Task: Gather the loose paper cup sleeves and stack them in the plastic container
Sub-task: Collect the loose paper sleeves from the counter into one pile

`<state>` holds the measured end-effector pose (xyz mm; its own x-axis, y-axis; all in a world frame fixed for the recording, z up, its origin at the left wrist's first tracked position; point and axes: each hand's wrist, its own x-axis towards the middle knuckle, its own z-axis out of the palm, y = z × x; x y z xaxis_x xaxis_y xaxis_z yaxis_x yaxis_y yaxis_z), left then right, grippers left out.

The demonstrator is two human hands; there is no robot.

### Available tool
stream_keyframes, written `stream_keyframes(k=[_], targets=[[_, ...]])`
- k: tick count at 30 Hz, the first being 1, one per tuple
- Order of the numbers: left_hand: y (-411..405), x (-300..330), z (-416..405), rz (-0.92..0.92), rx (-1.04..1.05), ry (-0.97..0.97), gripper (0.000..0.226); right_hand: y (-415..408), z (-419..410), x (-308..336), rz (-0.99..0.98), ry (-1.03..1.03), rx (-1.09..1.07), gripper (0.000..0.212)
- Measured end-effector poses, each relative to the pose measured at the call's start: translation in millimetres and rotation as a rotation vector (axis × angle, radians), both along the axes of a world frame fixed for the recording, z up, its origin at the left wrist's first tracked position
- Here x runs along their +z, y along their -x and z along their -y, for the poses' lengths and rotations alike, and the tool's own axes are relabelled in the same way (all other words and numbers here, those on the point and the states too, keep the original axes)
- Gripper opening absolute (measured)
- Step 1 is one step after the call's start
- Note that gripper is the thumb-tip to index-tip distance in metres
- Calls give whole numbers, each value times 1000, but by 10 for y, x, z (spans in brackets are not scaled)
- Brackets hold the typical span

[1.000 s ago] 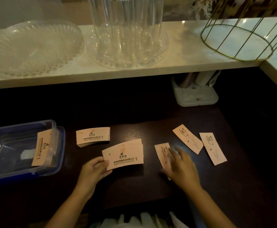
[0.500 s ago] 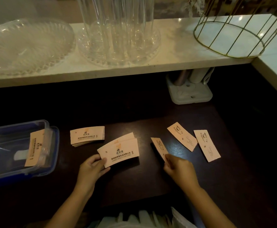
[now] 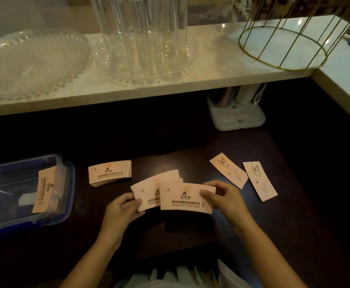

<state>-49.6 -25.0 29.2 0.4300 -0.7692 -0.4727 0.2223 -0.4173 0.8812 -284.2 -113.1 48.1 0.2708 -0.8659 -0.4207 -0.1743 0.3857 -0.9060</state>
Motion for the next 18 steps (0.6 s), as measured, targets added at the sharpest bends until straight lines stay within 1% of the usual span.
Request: stream_keyframes(k=[2,6,9,11,12,15,16,18], targets=[[51,29,4,-20,-54,24,13,-94,-5,2,-14,17,29,10],[131,43,-16,-64,-110,65,13,-260,-43,-86,-128,99,26,18],[155,31,-26,-50,-112,54,15,-360,-94,-185,-207,162,26,21],[150,12,-32,-48,-81,30,14,-362,-97,-255,-278,232,19,19],[144,4,-36,-63,-52,17,14,-318,-64,-298,-356,293,3,23],[125,-18,-47,-116,51,-13,15,-14,185,-428,-688,531,-77,48],[123,-20,-50,-123,70,-20,15,107,299,-467,-800,592,-60,54],[126,-26,-57,-137,94,-33,15,313,528,-541,-1038,619,126,64]])
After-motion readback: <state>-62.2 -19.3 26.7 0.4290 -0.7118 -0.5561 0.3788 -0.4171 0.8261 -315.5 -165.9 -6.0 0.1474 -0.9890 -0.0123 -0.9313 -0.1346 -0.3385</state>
